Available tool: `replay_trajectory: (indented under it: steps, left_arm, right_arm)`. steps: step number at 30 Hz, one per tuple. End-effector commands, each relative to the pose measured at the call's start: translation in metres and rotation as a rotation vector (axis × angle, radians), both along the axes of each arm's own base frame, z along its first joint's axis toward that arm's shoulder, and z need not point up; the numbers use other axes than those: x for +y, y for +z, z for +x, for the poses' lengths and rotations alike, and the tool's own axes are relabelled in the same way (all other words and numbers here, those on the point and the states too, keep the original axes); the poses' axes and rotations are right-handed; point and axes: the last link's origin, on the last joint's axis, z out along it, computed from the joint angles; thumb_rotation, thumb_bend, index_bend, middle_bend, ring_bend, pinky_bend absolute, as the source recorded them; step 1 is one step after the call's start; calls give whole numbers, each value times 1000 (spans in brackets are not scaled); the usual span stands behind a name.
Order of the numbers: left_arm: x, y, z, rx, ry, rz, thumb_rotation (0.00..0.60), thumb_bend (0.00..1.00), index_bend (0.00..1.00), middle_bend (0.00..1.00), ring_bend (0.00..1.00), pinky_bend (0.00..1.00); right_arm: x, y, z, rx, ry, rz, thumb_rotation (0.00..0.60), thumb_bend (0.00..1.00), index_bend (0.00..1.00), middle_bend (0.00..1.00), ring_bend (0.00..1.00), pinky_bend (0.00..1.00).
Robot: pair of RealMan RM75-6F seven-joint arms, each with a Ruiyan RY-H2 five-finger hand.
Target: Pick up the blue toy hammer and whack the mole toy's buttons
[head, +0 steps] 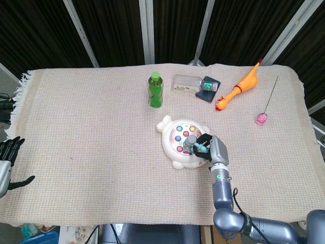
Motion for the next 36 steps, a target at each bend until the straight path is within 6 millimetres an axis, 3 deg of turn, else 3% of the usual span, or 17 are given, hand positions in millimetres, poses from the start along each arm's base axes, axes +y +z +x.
replay_trajectory:
  steps: [1,22,36]
  left_arm:
    - [0,0,0,-1,0,0,600,0,0,0,0,0]
    - [0,0,0,-7,-1,-2,600,0,0,0,0,0]
    - [0,1,0,-8,-3,1,600,0,0,0,0,0]
  right_arm:
    - [0,-1,1,0,1,2,600,533,883,547,472,542]
    - [2,-11,-4,40,-18,46,600,534,884,547,473,542]
    - [-1,2,1,31,-4,6,600,534,883,547,473,542]
